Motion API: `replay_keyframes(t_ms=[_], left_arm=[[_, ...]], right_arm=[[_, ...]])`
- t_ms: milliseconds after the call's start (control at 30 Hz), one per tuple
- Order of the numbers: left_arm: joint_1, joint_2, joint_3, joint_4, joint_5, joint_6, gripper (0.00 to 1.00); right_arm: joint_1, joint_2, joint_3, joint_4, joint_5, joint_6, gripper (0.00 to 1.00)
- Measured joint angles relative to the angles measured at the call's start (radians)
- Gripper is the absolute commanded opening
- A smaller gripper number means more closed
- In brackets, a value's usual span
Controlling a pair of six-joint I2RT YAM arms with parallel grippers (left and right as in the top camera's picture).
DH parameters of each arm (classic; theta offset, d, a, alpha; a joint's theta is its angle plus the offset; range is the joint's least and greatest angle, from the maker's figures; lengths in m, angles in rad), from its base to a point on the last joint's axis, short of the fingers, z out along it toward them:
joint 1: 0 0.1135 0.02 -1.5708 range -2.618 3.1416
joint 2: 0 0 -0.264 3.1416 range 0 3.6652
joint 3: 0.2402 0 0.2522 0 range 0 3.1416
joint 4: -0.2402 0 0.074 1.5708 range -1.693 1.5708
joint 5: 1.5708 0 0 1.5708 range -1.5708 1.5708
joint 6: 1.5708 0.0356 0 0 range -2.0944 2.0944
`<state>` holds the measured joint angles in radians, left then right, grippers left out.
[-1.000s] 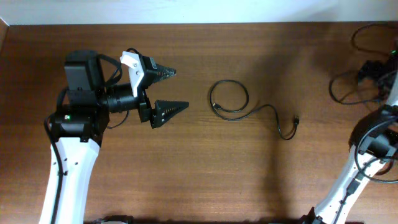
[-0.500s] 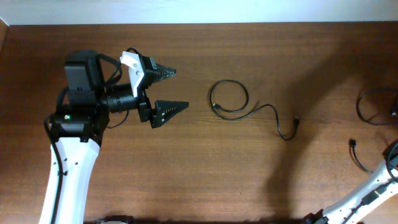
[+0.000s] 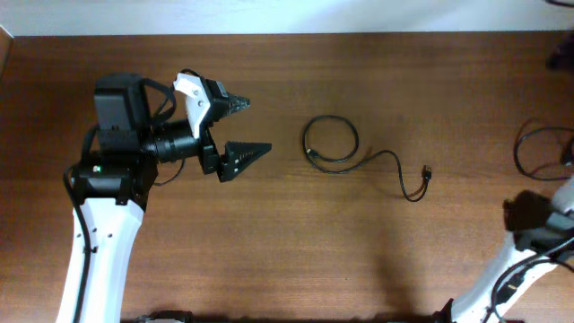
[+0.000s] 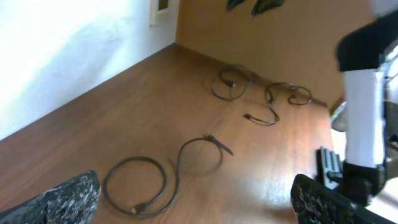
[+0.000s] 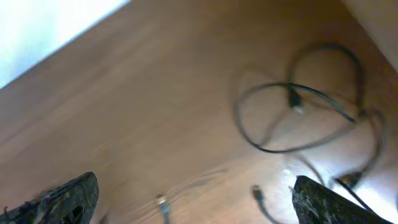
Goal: Untangle cables
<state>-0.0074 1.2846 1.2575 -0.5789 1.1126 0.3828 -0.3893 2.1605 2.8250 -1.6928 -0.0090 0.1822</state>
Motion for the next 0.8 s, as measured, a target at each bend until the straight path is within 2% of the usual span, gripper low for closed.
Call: replay_keyframes(t_ms=[67, 100, 133, 233, 300, 400, 467, 500, 533, 567, 600, 633, 700, 800], left_arm=[[0.0, 0.0, 0.0, 0.019, -0.056, 0.0, 0.99], [0.0, 0.0, 0.0, 0.022, -0.088, 0.0, 0.99], [0.0, 0.0, 0.0, 0.026, -0.103, 0.0, 0.99], [0.0, 0.0, 0.0, 0.021, -0.119, 0.003, 0.99], [0.002, 0.0, 0.0, 0.018, -0.127, 0.003, 0.99], [0.018, 0.0, -0.001, 0.023, -0.146, 0.003, 0.99], [0.028, 0.0, -0.001, 0.022, -0.213, 0.004, 0.99], [0.028, 0.0, -0.001, 0.022, -0.275, 0.003, 0.99], [0.029, 0.0, -0.001, 0.021, -0.33, 0.004, 0.99], [0.029, 0.0, -0.001, 0.018, -0.374, 0.004, 0.99], [0.029, 0.0, -0.001, 0.012, -0.398, 0.003, 0.99], [0.028, 0.0, -0.001, 0.01, -0.412, 0.003, 0.99], [0.028, 0.0, -0.001, -0.008, -0.433, 0.003, 0.99], [0.028, 0.0, -0.001, -0.032, -0.441, 0.003, 0.99]], right_arm=[[0.128, -0.048, -0.002, 0.0, 0.025, -0.011, 0.99], [0.198, -0.091, -0.055, 0.0, 0.078, 0.002, 0.99], [0.24, -0.16, -0.186, -0.001, 0.14, 0.026, 0.99], [0.235, -0.33, -0.566, 0.002, 0.224, 0.065, 0.99], [0.234, -0.41, -0.714, 0.01, 0.251, 0.08, 0.99], [0.234, -0.637, -0.916, 0.022, 0.295, 0.108, 0.99], [0.264, -0.818, -1.093, 0.147, 0.305, 0.093, 0.99], [0.296, -0.867, -1.166, 0.267, 0.288, 0.053, 0.99], [0.37, -0.912, -1.287, 0.491, 0.214, -0.074, 0.99], [0.442, -0.908, -1.402, 0.655, 0.105, -0.207, 0.99], [0.46, -0.885, -1.452, 0.708, 0.045, -0.264, 0.99], [0.462, -0.849, -1.473, 0.731, 0.003, -0.305, 0.99], [0.463, -0.64, -1.497, 0.782, -0.098, -0.408, 0.99], [0.463, -0.441, -1.5, 0.83, -0.192, -0.501, 0.99]])
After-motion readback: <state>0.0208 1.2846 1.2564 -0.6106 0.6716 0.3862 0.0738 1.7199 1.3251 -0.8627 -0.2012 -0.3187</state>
